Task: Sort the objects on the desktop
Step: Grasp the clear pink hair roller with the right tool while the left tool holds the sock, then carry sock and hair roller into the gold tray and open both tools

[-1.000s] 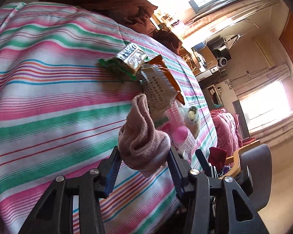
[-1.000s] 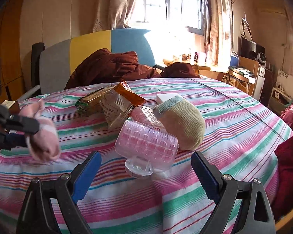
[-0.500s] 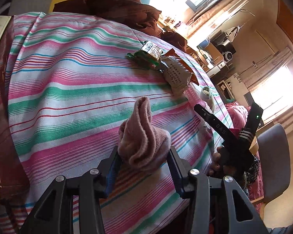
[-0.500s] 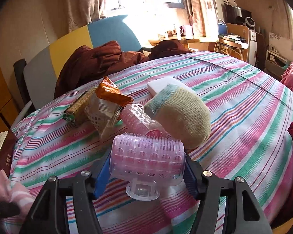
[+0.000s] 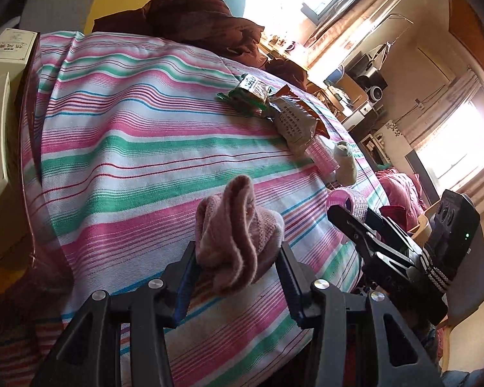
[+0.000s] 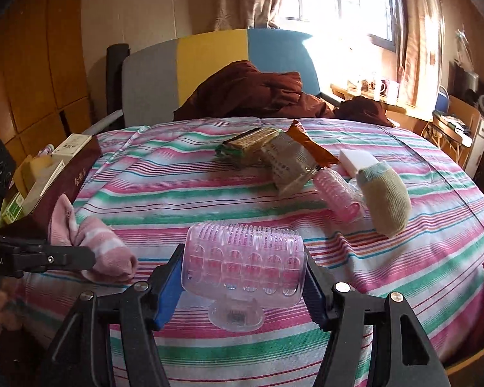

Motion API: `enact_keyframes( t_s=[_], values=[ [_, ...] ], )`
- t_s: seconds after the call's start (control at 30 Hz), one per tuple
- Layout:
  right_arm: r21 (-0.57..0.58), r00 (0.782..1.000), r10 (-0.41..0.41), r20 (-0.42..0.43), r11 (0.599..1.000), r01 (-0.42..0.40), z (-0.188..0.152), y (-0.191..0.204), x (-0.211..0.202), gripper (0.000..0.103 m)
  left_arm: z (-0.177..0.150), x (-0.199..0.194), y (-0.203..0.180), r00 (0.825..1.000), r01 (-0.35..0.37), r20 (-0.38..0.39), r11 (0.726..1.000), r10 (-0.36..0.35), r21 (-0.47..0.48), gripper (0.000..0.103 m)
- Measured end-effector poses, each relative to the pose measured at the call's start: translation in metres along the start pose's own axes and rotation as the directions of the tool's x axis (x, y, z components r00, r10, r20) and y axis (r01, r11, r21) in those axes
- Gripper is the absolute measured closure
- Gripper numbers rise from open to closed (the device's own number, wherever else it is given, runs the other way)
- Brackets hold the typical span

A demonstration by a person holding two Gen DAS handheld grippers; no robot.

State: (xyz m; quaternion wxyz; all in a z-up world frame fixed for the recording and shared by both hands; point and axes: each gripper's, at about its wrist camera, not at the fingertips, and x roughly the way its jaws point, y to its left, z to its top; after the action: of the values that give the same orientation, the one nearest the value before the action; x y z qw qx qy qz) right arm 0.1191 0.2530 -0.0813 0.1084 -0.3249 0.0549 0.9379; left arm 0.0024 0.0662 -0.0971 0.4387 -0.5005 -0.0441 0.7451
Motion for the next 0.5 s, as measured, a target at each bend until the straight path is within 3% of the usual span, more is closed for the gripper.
enact_keyframes(
  t_s=[0.3,0.4,0.5],
  values=[
    [-0.050,0.999,-0.003,-0.032,0.999,0.001,-0.008,0.018,0.011,0.038,0.009,0.005,-0.002,0.999,-0.043,0.019,0.999,0.043,0.014,0.045],
    [-0.035,0.999,-0.003,-0.038,0.999,0.002,-0.010,0.015,0.013,0.038,0.011,0.008,-0.006,0.998,-0.064,0.023,0.997,0.063,0.033,0.045],
    [-0.029,0.999,-0.002,-0.037,1.000,0.001,-0.010,0.013,0.013,0.038,0.009,0.008,-0.012,0.996,-0.084,0.040,0.994,0.081,0.070,0.052]
  ],
)
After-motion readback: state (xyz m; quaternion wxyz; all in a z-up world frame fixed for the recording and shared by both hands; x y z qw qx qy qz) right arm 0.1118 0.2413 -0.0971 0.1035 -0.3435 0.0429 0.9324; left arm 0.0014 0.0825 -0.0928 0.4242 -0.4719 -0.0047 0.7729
